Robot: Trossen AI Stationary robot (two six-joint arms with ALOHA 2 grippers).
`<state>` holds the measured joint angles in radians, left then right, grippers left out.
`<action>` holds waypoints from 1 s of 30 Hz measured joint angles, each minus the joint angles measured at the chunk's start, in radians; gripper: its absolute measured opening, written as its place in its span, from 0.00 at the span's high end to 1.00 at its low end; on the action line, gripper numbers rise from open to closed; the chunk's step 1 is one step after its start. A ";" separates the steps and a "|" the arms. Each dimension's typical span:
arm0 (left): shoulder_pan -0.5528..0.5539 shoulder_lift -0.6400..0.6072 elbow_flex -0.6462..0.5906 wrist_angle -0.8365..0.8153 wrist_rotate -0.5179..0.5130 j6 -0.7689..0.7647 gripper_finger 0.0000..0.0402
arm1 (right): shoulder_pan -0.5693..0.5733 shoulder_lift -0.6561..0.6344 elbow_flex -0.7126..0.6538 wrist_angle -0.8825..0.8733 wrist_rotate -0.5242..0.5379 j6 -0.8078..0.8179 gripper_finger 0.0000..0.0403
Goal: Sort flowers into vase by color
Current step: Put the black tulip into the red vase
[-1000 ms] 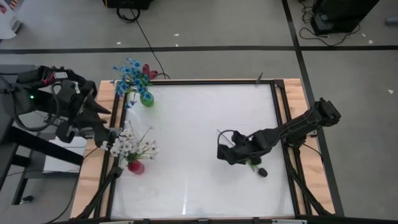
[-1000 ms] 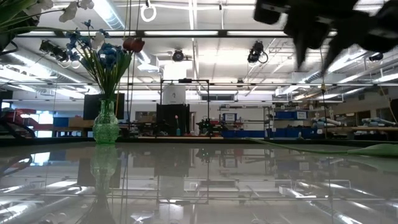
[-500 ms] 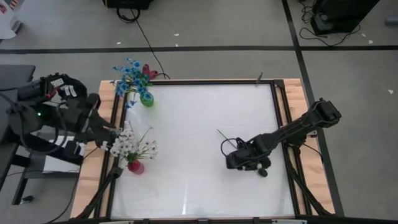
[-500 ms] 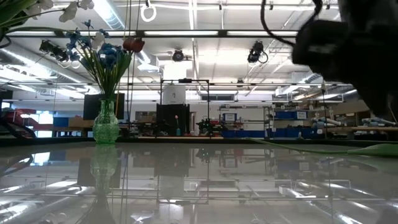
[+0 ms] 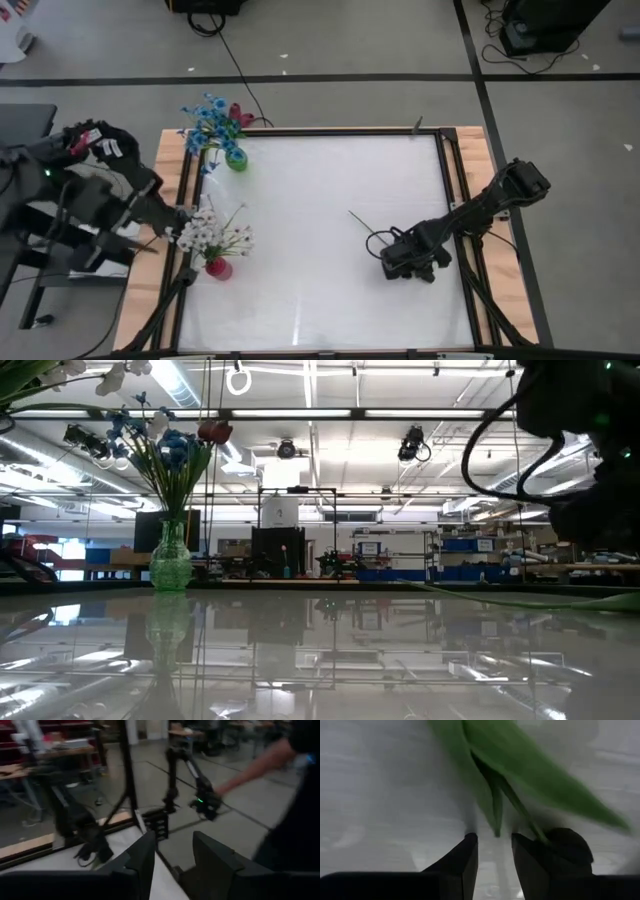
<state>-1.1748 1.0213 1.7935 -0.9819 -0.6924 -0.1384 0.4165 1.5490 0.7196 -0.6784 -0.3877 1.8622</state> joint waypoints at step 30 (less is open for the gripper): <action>1.108 0.278 -0.001 -0.103 0.401 -0.157 0.73 | -0.537 0.003 0.286 -0.278 0.608 -1.305 0.67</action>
<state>-0.0672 1.2996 1.7927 -1.0848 -0.2912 -0.2959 -0.1200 1.5517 1.0059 -0.9561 0.2203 0.5570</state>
